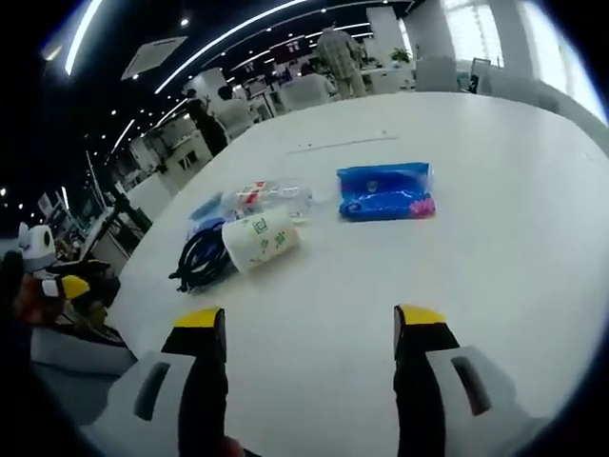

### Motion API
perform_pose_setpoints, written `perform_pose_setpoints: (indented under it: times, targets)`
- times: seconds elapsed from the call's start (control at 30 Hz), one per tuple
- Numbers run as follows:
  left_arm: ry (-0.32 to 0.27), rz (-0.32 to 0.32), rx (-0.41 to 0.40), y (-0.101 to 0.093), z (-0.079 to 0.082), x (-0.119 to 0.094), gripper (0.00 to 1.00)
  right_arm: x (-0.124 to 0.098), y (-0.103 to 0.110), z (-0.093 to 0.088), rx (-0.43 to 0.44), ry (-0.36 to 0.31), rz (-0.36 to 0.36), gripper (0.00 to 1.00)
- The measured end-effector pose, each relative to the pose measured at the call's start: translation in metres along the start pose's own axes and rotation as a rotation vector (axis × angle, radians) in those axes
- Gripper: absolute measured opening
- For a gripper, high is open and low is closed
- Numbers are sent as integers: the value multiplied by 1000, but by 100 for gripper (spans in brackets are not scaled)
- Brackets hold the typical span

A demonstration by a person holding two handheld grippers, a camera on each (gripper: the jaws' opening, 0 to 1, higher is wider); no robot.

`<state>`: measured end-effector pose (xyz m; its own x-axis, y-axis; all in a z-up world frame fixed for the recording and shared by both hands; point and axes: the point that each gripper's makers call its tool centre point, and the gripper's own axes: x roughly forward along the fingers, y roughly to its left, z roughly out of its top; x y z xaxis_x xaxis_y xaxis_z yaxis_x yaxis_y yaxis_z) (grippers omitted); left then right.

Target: Arrange the tabletop items into an orderly group along one side of the table until the central work area is clear of visible clutter.

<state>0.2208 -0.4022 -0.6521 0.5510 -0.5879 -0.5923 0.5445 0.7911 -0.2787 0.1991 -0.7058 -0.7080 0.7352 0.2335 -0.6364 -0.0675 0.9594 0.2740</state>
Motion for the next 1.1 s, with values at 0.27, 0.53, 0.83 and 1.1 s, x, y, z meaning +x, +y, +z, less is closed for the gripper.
perform_pose_setpoints:
  times: [0.27, 0.53, 0.83, 1.1]
  targets:
    - [-7, 3, 5, 1, 1, -2, 73, 15, 35, -1, 35, 23, 85, 68]
    - [-27, 13, -16, 4, 4, -4, 72, 41, 93, -1, 56, 69, 214, 63]
    - [-39, 22, -18, 6, 7, -5, 72, 77, 136, 1, 99, 127, 285, 61]
    - [-54, 25, -20, 6, 11, -6, 72, 110, 147, 9, 196, 167, 278, 58]
